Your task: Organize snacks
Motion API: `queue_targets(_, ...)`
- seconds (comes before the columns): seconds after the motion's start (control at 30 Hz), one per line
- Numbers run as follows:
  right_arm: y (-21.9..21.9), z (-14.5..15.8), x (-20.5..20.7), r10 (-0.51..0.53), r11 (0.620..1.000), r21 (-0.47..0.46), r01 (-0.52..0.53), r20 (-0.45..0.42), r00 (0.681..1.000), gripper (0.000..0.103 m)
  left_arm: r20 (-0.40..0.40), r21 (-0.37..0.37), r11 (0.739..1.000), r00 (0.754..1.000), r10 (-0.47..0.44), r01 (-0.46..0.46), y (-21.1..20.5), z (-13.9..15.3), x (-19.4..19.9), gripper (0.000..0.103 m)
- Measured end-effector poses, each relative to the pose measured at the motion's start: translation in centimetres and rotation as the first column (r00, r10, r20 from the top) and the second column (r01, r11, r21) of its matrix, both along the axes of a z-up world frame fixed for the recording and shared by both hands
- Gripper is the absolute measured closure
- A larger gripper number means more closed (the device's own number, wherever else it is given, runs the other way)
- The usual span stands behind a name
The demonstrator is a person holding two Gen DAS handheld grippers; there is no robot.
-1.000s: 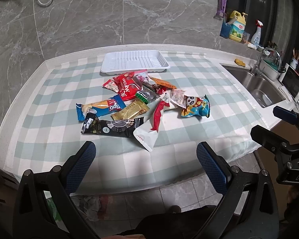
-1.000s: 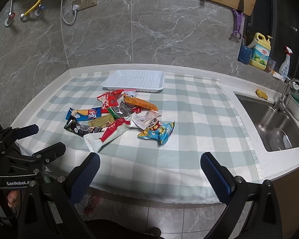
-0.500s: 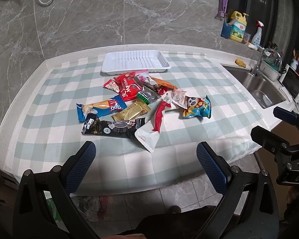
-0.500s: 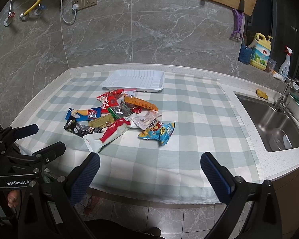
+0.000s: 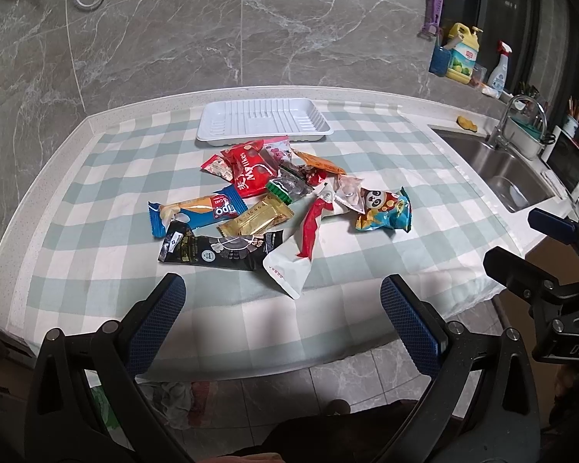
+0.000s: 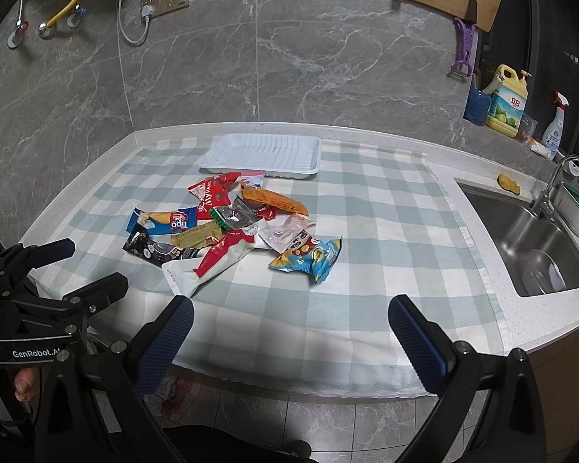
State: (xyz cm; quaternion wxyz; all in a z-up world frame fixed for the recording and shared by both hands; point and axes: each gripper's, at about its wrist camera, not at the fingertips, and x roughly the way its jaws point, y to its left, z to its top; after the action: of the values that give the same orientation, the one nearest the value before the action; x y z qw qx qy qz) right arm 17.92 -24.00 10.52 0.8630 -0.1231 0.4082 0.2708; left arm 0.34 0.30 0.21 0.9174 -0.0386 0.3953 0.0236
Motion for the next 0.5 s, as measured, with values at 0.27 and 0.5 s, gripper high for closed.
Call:
queue_targets(0.27,0.08,0.02,0.02,0.001,1.0,-0.002,-0.001,0.001,1.0,0.0,0.001,0.0,1.0,1.0,0.001,-0.001,0.02,0.02,0.02,0.0)
queue_targets(0.5,0.16,0.06,0.03,0.0,1.0,-0.003,0.0,0.001,1.0,0.0,0.0,0.002,1.0,1.0,-0.001,0.001,0.07,0.04,0.0,0.0)
